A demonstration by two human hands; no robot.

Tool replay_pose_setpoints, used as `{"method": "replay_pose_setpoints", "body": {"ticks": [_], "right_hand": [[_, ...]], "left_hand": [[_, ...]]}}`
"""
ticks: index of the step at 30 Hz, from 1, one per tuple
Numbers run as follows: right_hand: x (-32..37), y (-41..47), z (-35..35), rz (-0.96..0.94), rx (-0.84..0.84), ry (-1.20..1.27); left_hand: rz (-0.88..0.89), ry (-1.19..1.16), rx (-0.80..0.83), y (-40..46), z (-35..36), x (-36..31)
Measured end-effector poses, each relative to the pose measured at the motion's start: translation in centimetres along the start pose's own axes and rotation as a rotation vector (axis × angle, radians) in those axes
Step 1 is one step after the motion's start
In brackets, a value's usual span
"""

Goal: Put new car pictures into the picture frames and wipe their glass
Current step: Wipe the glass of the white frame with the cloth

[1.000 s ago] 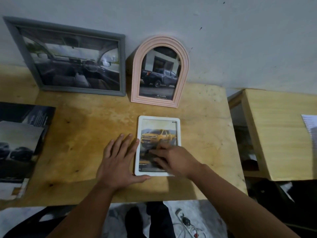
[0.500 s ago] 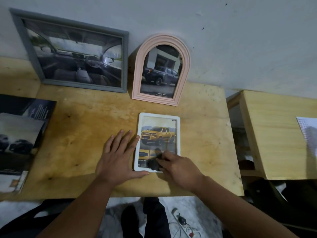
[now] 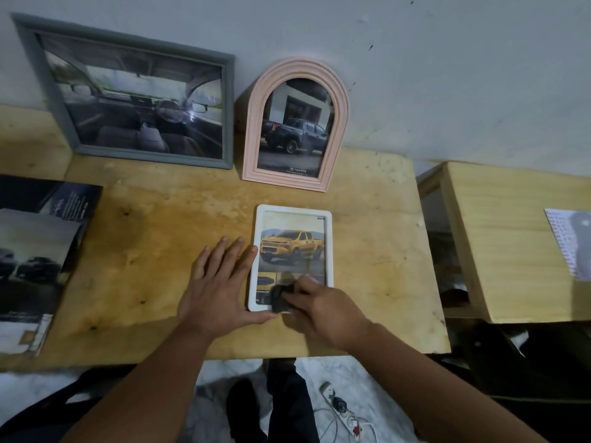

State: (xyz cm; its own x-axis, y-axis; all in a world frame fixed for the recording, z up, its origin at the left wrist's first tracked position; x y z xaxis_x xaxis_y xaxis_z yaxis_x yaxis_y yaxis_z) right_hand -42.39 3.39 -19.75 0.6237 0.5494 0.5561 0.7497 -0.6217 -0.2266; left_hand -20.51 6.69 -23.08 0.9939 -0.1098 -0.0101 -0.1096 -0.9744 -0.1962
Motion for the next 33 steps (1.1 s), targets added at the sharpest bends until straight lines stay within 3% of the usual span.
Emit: {"method": "replay_pose_setpoints", "body": {"ticks": [2,7,10,13,17,22,26,30,33], "right_hand": [[-0.6,0.2,-1.9,-0.011,0.032,0.036],[-4.5,4.6,-7.6,0.282,-0.389,-0.104],[-3.6,4.4,-4.8,0.378,-0.301,-0.192],[-1.4,0.8,-1.8,0.284,-0.222,-0.070],[-1.0,0.0,-3.4,0.135,0.077,0.111],[-5.3,4.8,-7.4,0.348,-0.351,-0.080],[-3.7,3.1,-3.0,0.431,-0.336,-0.169],[1.0,-2.4,1.1,0.312,-0.196,-0.035],[0.5,-1.4,-1.1,0.317,-0.178,-0.016]], "left_hand": [[-0.005,-0.006,0.003,0.0,-0.1,0.0],[0.003,-0.019,0.001,0.2,-0.1,0.0],[0.001,-0.027,-0.010,0.1,0.0,0.0],[-0.006,-0.020,-0.008,0.2,0.1,0.0],[-0.008,-0.009,-0.002,0.2,0.1,-0.2],[-0.008,0.010,-0.003,0.1,-0.2,-0.4],[-0.007,0.011,-0.002,0.1,0.1,-0.3],[-0.005,0.024,0.013,0.0,0.1,-0.2],[-0.008,0.023,0.007,0.0,-0.1,-0.2]]}}
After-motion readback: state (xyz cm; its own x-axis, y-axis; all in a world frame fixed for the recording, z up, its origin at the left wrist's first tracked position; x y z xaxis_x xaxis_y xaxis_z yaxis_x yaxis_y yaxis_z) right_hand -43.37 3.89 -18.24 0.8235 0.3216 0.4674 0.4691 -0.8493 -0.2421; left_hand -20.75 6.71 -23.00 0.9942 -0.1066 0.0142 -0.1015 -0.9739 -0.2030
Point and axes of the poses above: each hand's wrist, its own y-axis towards the middle knuckle, its own z-axis out of the palm, x = y × z, the point moved 3 cm from there along y, towards the middle knuckle, and after that the axes turned 10 degrees about y, right-handed, at the moved point
